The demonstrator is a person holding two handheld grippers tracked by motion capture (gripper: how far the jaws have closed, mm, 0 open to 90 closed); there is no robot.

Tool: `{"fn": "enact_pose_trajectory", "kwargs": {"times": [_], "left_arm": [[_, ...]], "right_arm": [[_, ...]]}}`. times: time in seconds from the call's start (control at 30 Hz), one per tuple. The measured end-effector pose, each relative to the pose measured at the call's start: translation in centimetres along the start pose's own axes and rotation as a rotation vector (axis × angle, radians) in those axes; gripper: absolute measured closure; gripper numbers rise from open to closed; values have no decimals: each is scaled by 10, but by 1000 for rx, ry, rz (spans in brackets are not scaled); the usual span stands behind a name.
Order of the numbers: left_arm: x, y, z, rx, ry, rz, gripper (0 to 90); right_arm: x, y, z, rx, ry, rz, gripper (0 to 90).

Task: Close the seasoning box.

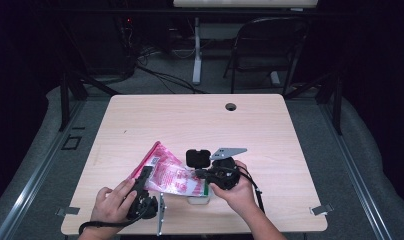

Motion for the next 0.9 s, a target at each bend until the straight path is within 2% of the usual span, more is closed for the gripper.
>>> {"fn": "enact_pose_trajectory", "kwargs": {"times": [0.17,0.3,0.37,0.4,0.53,0.63,0.83,0.9], "left_arm": [[-3,-2,4,-19,41,-10,762],[-5,-3,8,-50,97,-29,763],[-6,-4,10,-55,127,-33,764],[-6,-4,10,-55,127,-33,764],[-8,-5,14,-76,186,-46,764],[-8,-5,17,-83,199,-48,765],[-11,-6,25,-118,267,-46,764],[-11,-6,25,-124,271,-48,764]], "right_arm": [[0,0,1,12,-5,6,900],[1,1,0,22,-4,9,900],[1,1,-1,18,-1,8,900],[1,1,-1,18,-1,8,900],[2,0,-1,25,4,1,900],[2,-1,-1,29,4,-2,900],[2,0,-2,30,6,-3,900],[2,0,-2,29,4,2,900]]}}
Point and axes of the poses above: each handheld gripper's, and its own axes: y roughly backward along the jaws, x roughly out of its top, z roughly to its right, the point moved 1 cm from there along -y, roughly forward along the jaws, and after that the axes turned 6 degrees about x, right-handed, at the moved point
